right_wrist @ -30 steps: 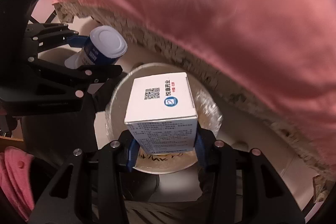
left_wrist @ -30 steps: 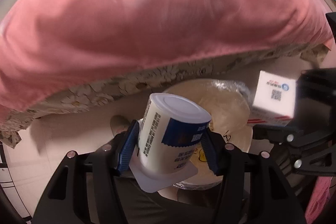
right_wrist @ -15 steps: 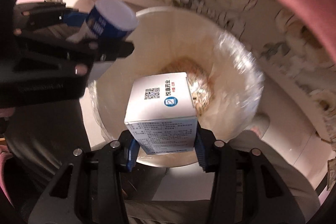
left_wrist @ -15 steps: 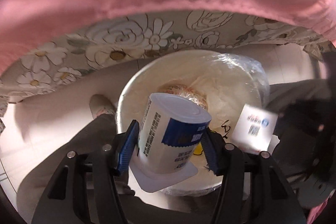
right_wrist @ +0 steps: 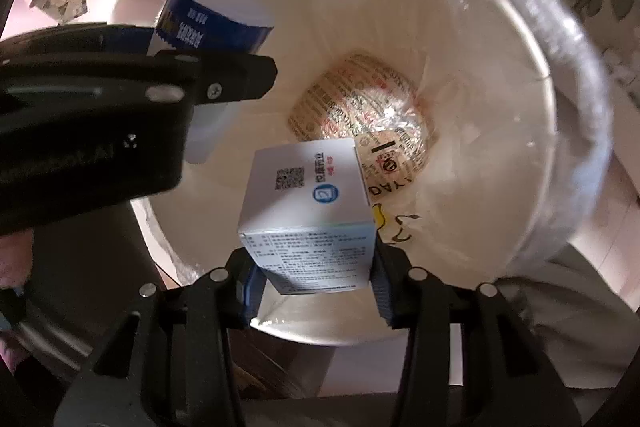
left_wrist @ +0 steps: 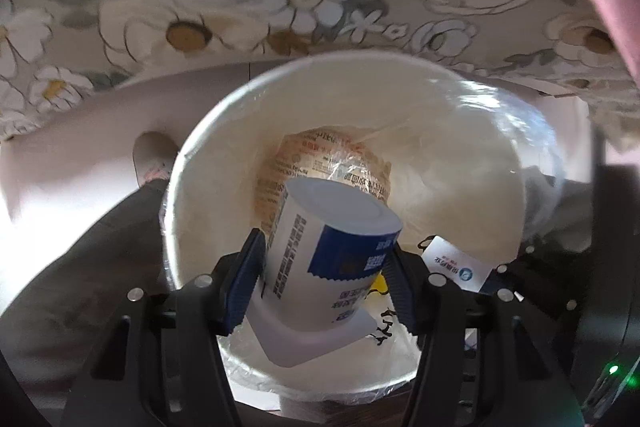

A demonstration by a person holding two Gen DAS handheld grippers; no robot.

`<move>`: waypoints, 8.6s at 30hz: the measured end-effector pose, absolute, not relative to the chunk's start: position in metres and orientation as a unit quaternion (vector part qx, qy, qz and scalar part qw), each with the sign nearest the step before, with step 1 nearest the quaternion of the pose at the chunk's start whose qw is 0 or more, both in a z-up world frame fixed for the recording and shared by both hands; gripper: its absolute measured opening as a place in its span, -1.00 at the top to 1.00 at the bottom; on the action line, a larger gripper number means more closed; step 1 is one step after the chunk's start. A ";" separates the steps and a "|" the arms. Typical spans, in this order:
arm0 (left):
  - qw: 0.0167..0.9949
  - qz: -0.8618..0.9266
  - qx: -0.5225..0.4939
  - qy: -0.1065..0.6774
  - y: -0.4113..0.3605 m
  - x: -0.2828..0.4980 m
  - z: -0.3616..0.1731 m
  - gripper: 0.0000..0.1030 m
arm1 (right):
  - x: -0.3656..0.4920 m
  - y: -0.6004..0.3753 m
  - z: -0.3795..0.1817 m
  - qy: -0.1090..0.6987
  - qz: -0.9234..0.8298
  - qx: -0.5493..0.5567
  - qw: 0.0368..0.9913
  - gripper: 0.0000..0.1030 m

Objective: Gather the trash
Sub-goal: 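Open both tools to drop the yogurt cup and white box into the bin, then move both tools back toward the remaining trash on the bed, then grasp the black cylinder with the left tool while the right tool grasps the clear cup, then carry the black cylinder and clear plastic cup over the trash bin with both tools, then open both tools to drop the black cylinder and clear cup into the bin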

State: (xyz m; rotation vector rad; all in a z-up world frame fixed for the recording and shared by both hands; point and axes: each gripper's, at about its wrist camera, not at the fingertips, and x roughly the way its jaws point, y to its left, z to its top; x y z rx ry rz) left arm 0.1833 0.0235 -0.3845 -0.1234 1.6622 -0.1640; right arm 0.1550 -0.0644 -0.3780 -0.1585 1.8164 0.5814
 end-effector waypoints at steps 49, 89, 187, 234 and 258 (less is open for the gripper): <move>0.763 -0.103 -0.052 0.636 0.046 0.171 -0.191 -0.41 | 0.181 -0.130 -0.188 0.621 0.278 -0.078 0.729 -0.26; 0.794 0.114 -0.292 0.521 0.024 0.503 -0.076 -0.81 | 0.521 -0.207 -0.004 0.414 0.199 -0.123 0.880 -0.47; 0.905 -0.081 0.183 0.374 -0.004 0.178 0.067 0.20 | 0.204 -0.135 0.076 0.386 0.268 -0.150 0.870 -0.07; 0.700 -0.108 0.055 0.704 0.014 0.172 -0.299 0.20 | 0.170 -0.097 -0.306 0.692 0.263 -0.154 0.655 -0.07; 0.605 -0.077 -0.072 0.790 0.024 0.183 -0.409 0.18 | 0.173 -0.085 -0.408 0.787 0.217 -0.124 0.564 -0.08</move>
